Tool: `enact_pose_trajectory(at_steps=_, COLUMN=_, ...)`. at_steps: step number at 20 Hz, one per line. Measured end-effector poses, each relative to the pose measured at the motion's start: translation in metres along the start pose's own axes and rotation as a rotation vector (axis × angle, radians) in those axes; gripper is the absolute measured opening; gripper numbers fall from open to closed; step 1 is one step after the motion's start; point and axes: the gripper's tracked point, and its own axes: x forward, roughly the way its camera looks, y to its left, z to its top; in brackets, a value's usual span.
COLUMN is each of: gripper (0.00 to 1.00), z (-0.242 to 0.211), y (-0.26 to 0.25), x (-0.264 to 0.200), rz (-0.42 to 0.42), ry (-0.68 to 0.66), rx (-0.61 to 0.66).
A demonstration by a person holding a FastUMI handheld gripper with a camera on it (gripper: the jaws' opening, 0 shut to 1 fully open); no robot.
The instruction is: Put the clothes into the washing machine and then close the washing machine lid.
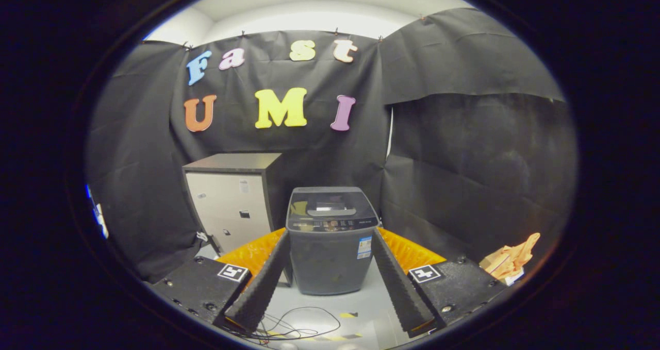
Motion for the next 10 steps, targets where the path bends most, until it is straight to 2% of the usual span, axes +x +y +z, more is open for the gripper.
enact_pose_trajectory(at_steps=10, gripper=0.98, z=0.0068, y=0.0088, x=-0.0048, rz=0.01, ry=-0.02, rx=-0.013)
